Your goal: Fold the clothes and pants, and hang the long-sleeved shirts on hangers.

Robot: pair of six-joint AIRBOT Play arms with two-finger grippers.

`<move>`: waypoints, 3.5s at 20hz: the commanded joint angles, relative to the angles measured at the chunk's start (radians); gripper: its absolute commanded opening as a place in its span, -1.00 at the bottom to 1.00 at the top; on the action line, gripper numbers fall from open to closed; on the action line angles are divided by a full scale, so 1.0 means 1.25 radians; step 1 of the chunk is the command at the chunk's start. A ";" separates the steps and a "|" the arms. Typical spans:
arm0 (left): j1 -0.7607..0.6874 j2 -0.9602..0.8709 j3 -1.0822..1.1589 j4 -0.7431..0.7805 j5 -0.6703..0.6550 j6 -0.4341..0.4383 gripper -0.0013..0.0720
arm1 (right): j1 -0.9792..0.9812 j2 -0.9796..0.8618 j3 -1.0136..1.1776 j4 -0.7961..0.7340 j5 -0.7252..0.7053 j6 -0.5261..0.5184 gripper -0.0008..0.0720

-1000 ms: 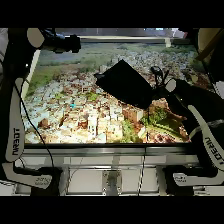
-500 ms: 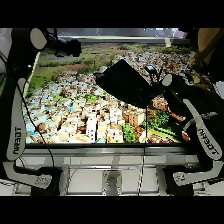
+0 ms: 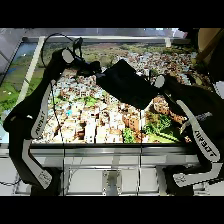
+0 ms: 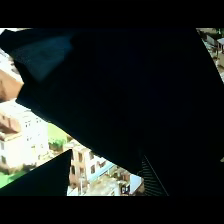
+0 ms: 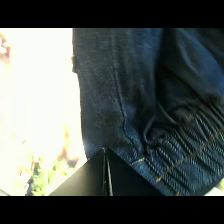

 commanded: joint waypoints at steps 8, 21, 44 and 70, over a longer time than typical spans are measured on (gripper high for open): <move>-0.047 -0.114 0.000 -0.118 0.234 -0.107 0.30 | 0.020 0.001 0.040 -0.062 -0.005 0.008 0.26; -0.108 -0.217 0.000 -0.124 0.392 -0.129 0.19 | 0.020 0.001 0.040 -0.058 -0.045 0.008 0.25; -0.123 0.440 -0.657 0.325 -0.128 -0.132 -0.92 | 0.020 0.335 0.073 -0.196 0.171 0.078 0.25; 0.304 1.135 -1.222 0.082 -0.293 -0.273 0.84 | -0.316 0.321 -0.364 0.220 0.177 0.055 0.46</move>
